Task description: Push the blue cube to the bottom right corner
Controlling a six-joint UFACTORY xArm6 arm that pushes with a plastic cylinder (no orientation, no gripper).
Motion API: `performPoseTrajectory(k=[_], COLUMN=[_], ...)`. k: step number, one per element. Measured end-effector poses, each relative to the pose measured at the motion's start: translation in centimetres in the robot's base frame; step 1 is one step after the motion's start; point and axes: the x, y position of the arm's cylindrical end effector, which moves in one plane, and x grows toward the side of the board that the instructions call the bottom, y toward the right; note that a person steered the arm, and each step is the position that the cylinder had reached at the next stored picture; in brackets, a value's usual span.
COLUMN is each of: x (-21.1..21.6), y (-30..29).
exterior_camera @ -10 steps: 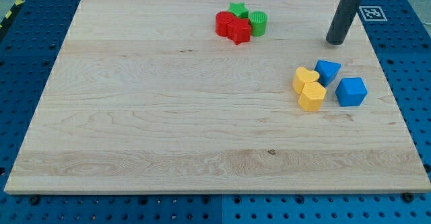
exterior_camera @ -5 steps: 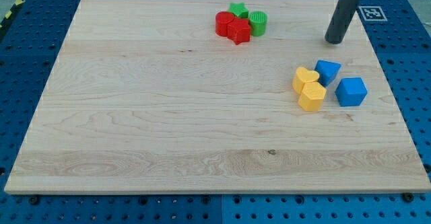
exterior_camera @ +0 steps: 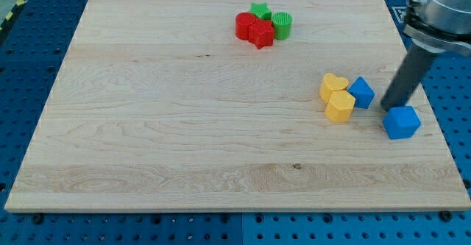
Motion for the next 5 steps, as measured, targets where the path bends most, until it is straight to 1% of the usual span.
performPoseTrajectory(k=[1, 2, 4, 5], x=[2.4, 4.7, 5.2, 4.2], y=[2.1, 2.1, 2.1, 1.9])
